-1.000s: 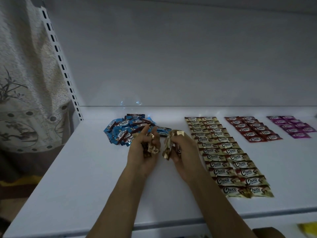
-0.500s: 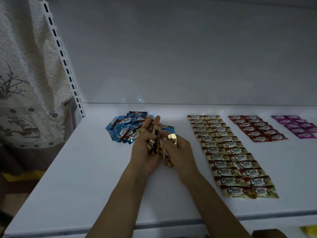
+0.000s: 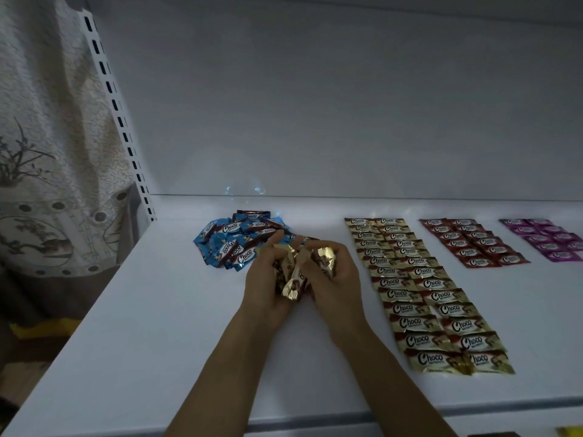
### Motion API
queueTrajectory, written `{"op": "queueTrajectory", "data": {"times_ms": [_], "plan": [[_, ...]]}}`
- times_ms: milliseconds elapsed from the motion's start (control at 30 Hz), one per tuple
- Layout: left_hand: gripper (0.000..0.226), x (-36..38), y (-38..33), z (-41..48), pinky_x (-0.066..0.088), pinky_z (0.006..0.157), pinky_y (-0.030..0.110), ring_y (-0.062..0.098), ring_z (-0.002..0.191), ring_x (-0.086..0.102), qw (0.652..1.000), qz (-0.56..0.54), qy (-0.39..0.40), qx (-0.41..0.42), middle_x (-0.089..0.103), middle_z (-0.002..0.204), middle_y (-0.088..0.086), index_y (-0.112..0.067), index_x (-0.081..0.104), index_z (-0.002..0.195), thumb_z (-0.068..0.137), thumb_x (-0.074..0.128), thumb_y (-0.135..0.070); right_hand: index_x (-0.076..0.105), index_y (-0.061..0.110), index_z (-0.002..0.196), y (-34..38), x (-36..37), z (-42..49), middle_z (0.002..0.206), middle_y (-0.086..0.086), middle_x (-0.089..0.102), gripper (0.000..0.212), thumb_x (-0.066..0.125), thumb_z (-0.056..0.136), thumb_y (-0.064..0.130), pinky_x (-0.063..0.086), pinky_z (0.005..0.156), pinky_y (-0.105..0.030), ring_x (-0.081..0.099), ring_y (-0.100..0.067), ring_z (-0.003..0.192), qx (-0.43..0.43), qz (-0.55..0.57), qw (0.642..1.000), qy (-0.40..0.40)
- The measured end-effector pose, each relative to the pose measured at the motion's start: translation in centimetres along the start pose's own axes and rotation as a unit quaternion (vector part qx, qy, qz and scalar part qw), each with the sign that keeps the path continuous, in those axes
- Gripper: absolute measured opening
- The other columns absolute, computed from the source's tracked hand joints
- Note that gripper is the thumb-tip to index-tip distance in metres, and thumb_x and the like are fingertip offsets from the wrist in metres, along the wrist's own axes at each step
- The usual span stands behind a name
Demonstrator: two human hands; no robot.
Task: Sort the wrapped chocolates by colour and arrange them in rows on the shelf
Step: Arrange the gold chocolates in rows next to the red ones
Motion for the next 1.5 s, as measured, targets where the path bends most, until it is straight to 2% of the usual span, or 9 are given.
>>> {"op": "queueTrajectory", "data": {"times_ms": [100, 167, 367, 567, 700, 900, 1167, 1367, 1500], "plan": [[0.043, -0.4, -0.2, 0.2, 0.051, 0.091, 0.045, 0.031, 0.105, 0.066, 0.999, -0.043, 0.008, 0.004, 0.069, 0.108, 0.021, -0.014, 0.048, 0.13, 0.092, 0.034, 0.002, 0.063, 0.013, 0.086, 0.3, -1.1, 0.3, 0.073, -0.008, 0.064, 0.011, 0.073, 0.082, 0.012, 0.041, 0.043, -0.02, 0.055, -0.015, 0.055, 0.025, 0.033, 0.997, -0.061], [0.047, -0.6, -0.2, 0.4, 0.043, 0.104, 0.048, 0.033, 0.11, 0.064, 0.997, -0.07, 0.016, -0.007, 0.063, 0.12, 0.027, -0.007, 0.045, 0.132, 0.089, 0.032, 0.004, 0.065, 0.012, 0.082, 0.4, -1.5, 0.4, 0.061, -0.003, 0.06, 0.006, 0.071, 0.083, 0.009, 0.034, 0.039, -0.019, 0.048, -0.01, 0.043, 0.034, 0.074, 0.993, -0.081], [0.05, -0.4, 0.0, 0.9, 0.06, 0.069, 0.035, 0.026, 0.086, 0.071, 0.997, -0.051, 0.057, -0.001, 0.067, 0.117, 0.016, -0.008, 0.052, 0.131, 0.088, 0.028, 0.004, 0.068, 0.011, 0.1, 0.7, -1.3, 0.5, 0.068, 0.003, 0.062, 0.017, 0.067, 0.084, 0.005, 0.038, 0.042, -0.012, 0.051, 0.001, 0.046, 0.033, 0.116, 0.99, -0.074], [0.032, 0.2, 0.7, 0.7, 0.052, 0.073, 0.033, 0.023, 0.085, 0.063, 0.975, 0.204, 0.065, 0.052, 0.069, 0.092, 0.011, -0.009, 0.066, 0.107, 0.09, 0.042, 0.003, 0.069, 0.007, 0.085, 1.1, -1.7, 0.4, 0.063, 0.002, 0.063, 0.002, 0.07, 0.083, 0.008, 0.039, 0.041, -0.013, 0.053, 0.001, 0.046, 0.041, 0.097, 0.99, -0.095], [0.011, 0.6, 1.1, 0.4, 0.05, 0.077, 0.039, 0.029, 0.088, 0.06, 0.945, 0.308, 0.073, 0.086, 0.064, 0.092, 0.016, -0.011, 0.066, 0.092, 0.09, 0.064, -0.021, 0.071, 0.011, 0.083, 1.4, -1.9, 0.4, 0.062, 0.004, 0.063, 0.004, 0.07, 0.083, 0.007, 0.04, 0.044, -0.013, 0.053, 0.001, 0.048, 0.043, 0.093, 0.989, -0.105], [0.009, 0.6, 1.0, 0.0, 0.035, 0.048, 0.024, 0.015, 0.053, 0.042, 0.908, 0.395, 0.078, 0.114, 0.053, 0.057, -0.003, -0.015, 0.062, 0.083, 0.092, 0.062, -0.015, 0.064, 0.007, 0.082, 1.2, -2.3, 0.7, 0.046, 0.009, 0.052, 0.007, 0.063, 0.088, 0.007, 0.034, 0.038, -0.017, 0.041, -0.003, 0.036, 0.064, 0.148, 0.981, -0.111], [0.015, 0.2, 0.7, 0.3, 0.032, 0.047, 0.026, 0.012, 0.047, 0.042, 0.943, 0.323, 0.033, 0.071, 0.05, 0.06, 0.003, -0.018, 0.06, 0.076, 0.09, 0.063, -0.015, 0.055, 0.011, 0.08, 0.6, -2.4, 1.2, 0.059, -0.002, 0.054, 0.025, 0.037, 0.097, 0.013, 0.033, 0.038, -0.019, 0.041, -0.009, 0.037, 0.121, 0.22, 0.958, -0.134], [0.014, 0.4, 0.1, -0.2, 0.034, 0.036, 0.017, 0.006, 0.043, 0.044, 0.984, 0.174, 0.032, 0.036, 0.054, 0.062, 0.0, -0.014, 0.056, 0.078, 0.093, 0.056, -0.013, 0.07, 0.017, 0.085, 0.3, -2.1, 0.6, 0.085, -0.005, 0.069, 0.018, 0.056, 0.093, 0.01, 0.051, 0.072, -0.029, 0.063, -0.013, 0.078, 0.077, 0.107, 0.984, -0.12], [0.015, -0.4, 0.0, 0.3, 0.033, 0.035, 0.015, 0.008, 0.051, 0.045, 0.997, 0.073, 0.01, 0.011, 0.054, 0.064, 0.001, -0.012, 0.056, 0.086, 0.096, 0.049, -0.02, 0.072, 0.016, 0.085, 0.0, -2.3, 0.7, 0.082, -0.009, 0.068, 0.02, 0.055, 0.094, 0.01, 0.051, 0.065, -0.028, 0.063, -0.016, 0.074, 0.08, 0.113, 0.983, -0.117]]}}
Point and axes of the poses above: each hand's wrist, its own z-axis towards the middle knuckle, its own x-axis out of the palm, y = z × x, the point moved 3 cm from there along z, towards the middle knuckle
